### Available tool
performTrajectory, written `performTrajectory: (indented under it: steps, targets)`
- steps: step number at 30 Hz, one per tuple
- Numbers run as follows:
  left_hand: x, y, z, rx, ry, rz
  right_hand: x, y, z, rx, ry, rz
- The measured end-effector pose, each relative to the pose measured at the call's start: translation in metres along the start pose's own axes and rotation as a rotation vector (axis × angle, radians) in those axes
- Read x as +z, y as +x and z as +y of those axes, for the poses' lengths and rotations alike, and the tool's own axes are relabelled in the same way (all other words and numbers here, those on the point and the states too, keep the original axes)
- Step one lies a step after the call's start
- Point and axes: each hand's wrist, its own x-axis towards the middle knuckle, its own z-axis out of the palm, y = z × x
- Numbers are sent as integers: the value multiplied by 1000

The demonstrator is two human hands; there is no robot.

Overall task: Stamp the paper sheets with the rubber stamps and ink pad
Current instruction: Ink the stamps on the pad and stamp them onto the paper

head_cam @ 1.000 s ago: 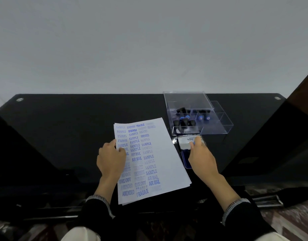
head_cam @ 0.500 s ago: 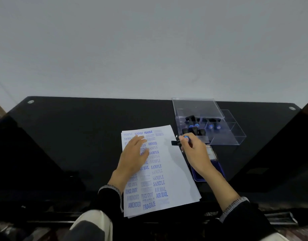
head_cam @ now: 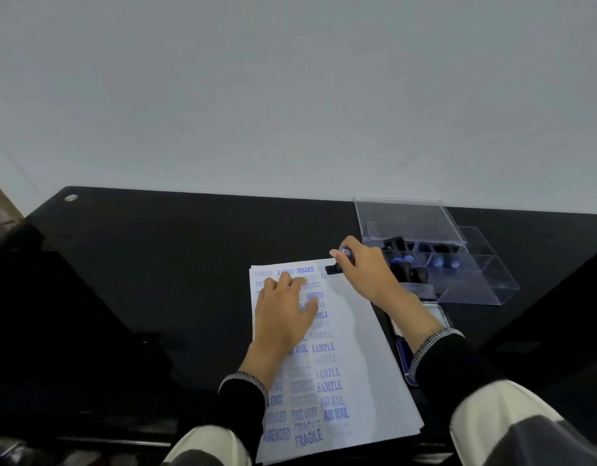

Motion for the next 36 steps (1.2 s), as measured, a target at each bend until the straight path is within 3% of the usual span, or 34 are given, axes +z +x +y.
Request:
performTrajectory:
  steps: [3,12,36]
  targets:
    - [7,-2,1,-11,-1,33,1,7,5,-56,-158,-20]
    - [13,-5,-1,34,-33,78,7,6,10,-65,-138,-20]
    - [13,-5,0,27,-1,-34,13,5,9,-52,-266,-50]
